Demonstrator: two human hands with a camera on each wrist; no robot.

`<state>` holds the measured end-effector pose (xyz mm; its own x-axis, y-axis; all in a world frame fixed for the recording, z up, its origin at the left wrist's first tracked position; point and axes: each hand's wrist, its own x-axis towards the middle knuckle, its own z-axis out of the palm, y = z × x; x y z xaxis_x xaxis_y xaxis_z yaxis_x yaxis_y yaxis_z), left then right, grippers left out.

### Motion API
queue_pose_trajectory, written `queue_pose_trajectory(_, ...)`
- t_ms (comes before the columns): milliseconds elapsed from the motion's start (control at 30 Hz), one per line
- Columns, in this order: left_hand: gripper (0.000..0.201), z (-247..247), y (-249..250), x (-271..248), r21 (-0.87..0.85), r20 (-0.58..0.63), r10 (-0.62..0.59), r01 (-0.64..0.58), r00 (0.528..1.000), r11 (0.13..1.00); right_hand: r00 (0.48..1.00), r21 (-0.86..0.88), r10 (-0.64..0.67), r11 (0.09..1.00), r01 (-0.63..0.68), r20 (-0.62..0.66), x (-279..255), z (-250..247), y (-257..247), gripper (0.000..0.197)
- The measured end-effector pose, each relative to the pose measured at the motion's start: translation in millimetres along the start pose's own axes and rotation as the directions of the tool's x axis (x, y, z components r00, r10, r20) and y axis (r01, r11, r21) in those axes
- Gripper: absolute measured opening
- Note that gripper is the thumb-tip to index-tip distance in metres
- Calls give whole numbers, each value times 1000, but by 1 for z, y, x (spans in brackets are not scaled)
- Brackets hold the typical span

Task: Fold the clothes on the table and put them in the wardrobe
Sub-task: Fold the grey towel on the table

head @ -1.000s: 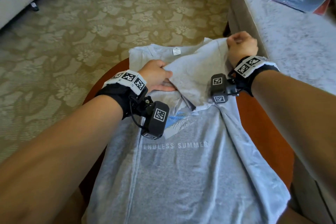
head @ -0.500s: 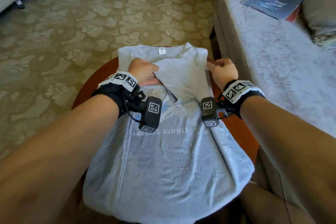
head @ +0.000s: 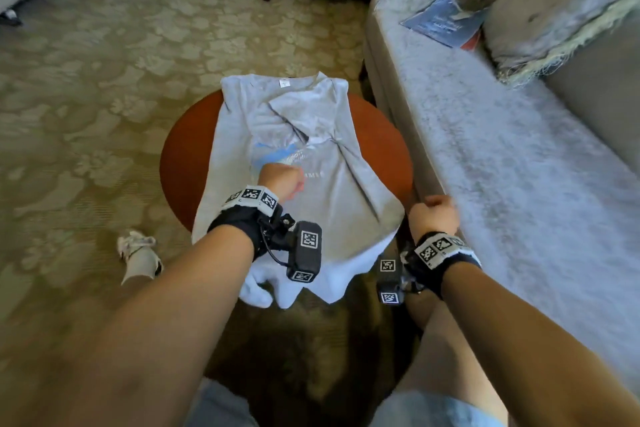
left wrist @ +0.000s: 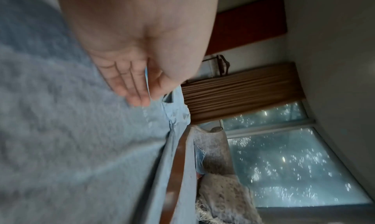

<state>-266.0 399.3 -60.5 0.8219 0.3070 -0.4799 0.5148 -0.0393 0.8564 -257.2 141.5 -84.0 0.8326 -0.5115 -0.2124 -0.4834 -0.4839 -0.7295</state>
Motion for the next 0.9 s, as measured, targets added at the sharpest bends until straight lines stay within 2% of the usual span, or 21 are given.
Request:
queue_pose_trajectory(67,21,9,-2,-5,30,-57,27,-26,998,999,992,21,22,999,-25,126,-9,-3,17,38)
queue_pose_trajectory(133,15,17,5,-14,66,-139,108,-100,984,993,964,73,4,997,-24,264,-16,-1,25,47)
queue_pose_trajectory(200,21,25,12,-26,56,-170,180,-173,969,983,949,129,-14,991,-28,316,-22,1,26,47)
queue_pose_trajectory(267,23,34,9,-36,-46,-64,140,-143,988,989,944,122,-18,992,-24,331,-26,-1,22,44)
queue_pose_trajectory(300,18,39,5,-41,-90,18,85,-83,996,993,941,117,-15,993,-26,337,-28,-1,20,41)
queue_pose_trajectory(367,8,44,-6,-48,-140,176,-35,61,984,988,943,113,-6,993,-34,332,-30,-4,16,37)
queue_pose_trajectory(400,9,47,-11,-49,-165,220,-56,94,974,982,944,116,-5,993,-36,331,-33,-6,15,33)
queue_pose_trajectory(467,21,49,-16,-48,-195,234,-50,98,971,976,947,111,-25,994,-12,320,-39,-14,12,32)
queue_pose_trajectory(533,31,51,-16,-48,-181,228,-53,96,972,979,945,92,-78,994,51,318,-42,-23,9,25)
queue_pose_trajectory(633,33,53,-16,-53,-125,218,-16,44,976,991,928,42,-175,984,170,329,-44,-34,0,6)
queue_pose_trajectory(700,30,55,-18,-56,-60,215,37,-24,976,998,906,-27,-249,961,275,343,-48,-42,-9,13)
queue_pose_trajectory(833,38,60,-10,-69,99,268,17,-45,963,994,828,-147,-415,856,496,378,-62,-53,-23,23)
queue_pose_trajectory(900,54,64,-5,-73,115,266,-25,-6,964,993,751,-162,-500,776,609,431,-69,-53,-25,22)
